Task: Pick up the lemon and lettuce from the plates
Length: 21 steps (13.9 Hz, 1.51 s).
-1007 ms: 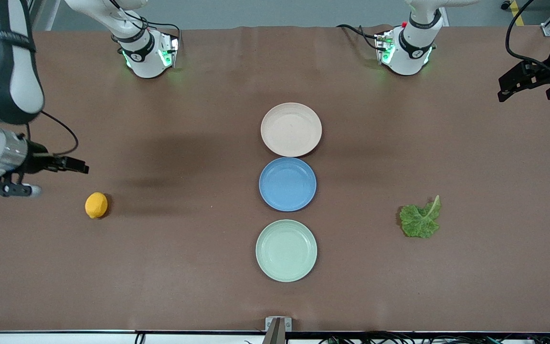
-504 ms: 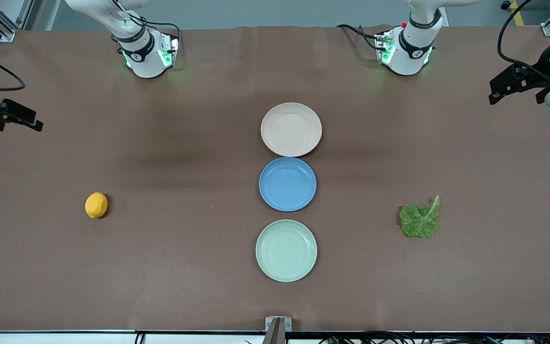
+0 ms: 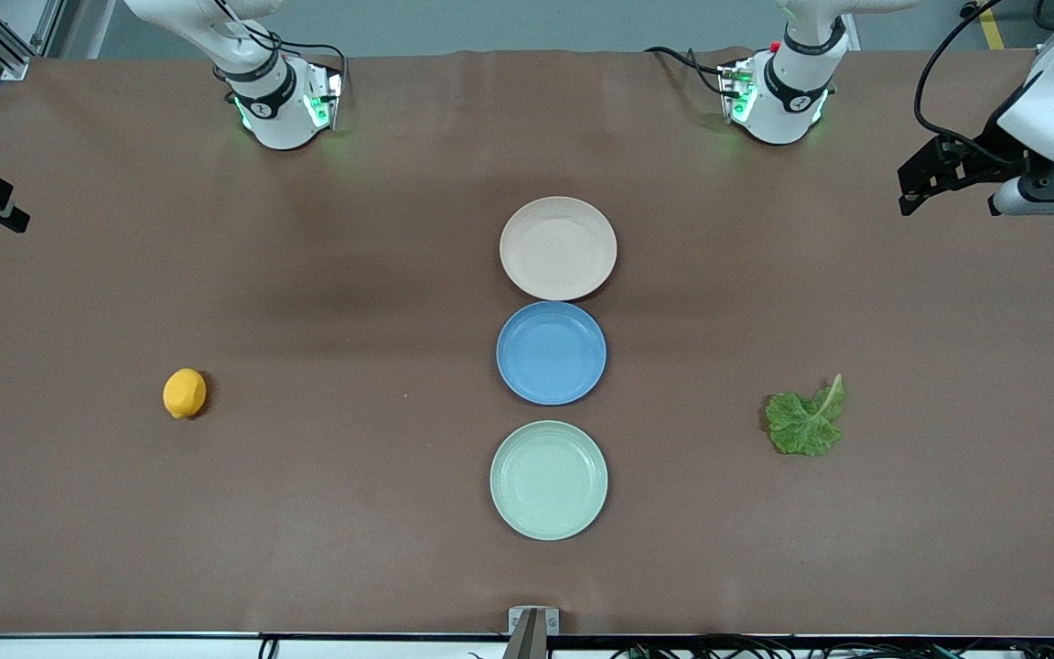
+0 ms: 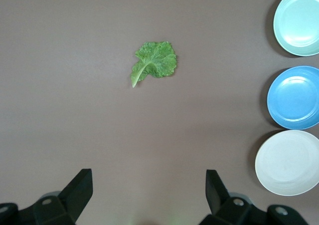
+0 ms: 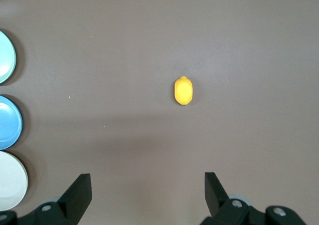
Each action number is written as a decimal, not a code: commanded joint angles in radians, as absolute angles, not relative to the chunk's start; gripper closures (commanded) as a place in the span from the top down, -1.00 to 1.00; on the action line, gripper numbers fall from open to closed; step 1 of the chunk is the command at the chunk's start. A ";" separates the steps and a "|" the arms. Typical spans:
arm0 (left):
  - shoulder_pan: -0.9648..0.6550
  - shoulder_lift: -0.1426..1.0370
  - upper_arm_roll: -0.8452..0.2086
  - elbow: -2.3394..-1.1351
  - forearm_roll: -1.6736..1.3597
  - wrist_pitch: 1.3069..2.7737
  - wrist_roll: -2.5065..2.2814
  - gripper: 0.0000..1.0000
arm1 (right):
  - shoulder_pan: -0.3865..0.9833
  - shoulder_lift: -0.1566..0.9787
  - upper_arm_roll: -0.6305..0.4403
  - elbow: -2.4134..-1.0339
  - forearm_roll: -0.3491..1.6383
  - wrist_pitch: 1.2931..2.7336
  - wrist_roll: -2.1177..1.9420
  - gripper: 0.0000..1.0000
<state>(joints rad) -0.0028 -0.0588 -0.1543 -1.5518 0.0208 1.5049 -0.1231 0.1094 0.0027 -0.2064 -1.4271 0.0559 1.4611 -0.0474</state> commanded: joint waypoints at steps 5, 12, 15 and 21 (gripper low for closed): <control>0.009 -0.066 -0.152 -1.563 -0.034 1.511 -0.130 1.00 | 0.170 0.014 -0.204 -1.405 -0.023 1.479 -0.029 1.00; 0.012 -0.055 -0.140 -1.546 -0.034 1.519 -0.126 1.00 | 0.167 0.015 -0.204 -1.417 -0.012 1.477 -0.028 1.00; 0.014 -0.051 -0.137 -1.534 -0.032 1.516 -0.126 1.00 | 0.167 0.015 -0.204 -1.427 -0.012 1.470 -0.028 1.00; 0.044 -0.049 -0.138 -1.532 -0.032 1.511 -0.120 1.00 | 0.167 0.015 -0.204 -1.430 -0.012 1.468 -0.028 1.00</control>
